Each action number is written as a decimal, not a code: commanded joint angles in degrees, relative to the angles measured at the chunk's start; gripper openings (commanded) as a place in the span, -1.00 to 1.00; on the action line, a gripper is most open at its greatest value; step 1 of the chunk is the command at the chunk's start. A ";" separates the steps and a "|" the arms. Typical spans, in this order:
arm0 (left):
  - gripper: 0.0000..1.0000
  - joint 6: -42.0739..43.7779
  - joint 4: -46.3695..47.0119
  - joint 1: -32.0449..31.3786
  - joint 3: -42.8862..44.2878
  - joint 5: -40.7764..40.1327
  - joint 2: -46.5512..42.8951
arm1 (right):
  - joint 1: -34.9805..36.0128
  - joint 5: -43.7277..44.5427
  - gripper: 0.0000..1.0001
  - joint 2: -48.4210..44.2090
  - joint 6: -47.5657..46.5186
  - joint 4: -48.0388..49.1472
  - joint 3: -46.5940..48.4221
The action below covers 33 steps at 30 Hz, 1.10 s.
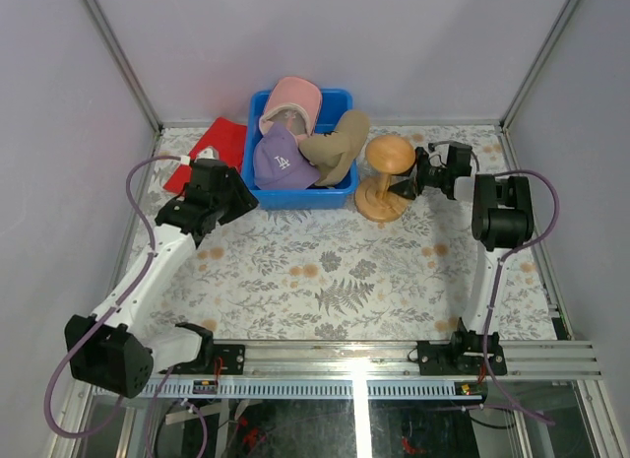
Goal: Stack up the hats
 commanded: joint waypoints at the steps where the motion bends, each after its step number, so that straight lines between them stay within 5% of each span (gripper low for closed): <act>1: -0.01 -4.01 4.88 -0.09 -3.48 -0.46 3.68 | 0.81 -0.41 0.46 -8.37 -12.47 -10.96 -4.02; 11: 0.27 -10.20 9.91 1.92 2.75 -2.88 17.66 | 0.72 3.31 0.47 -18.37 -19.90 -21.47 -4.72; 22: 0.28 -18.25 15.13 4.71 2.20 -2.71 16.41 | 0.74 3.92 0.46 -20.22 -21.09 -22.87 -7.22; 33: 0.26 -19.22 15.60 6.56 5.52 0.15 28.16 | 0.72 4.71 0.46 -20.72 -20.67 -23.50 -6.37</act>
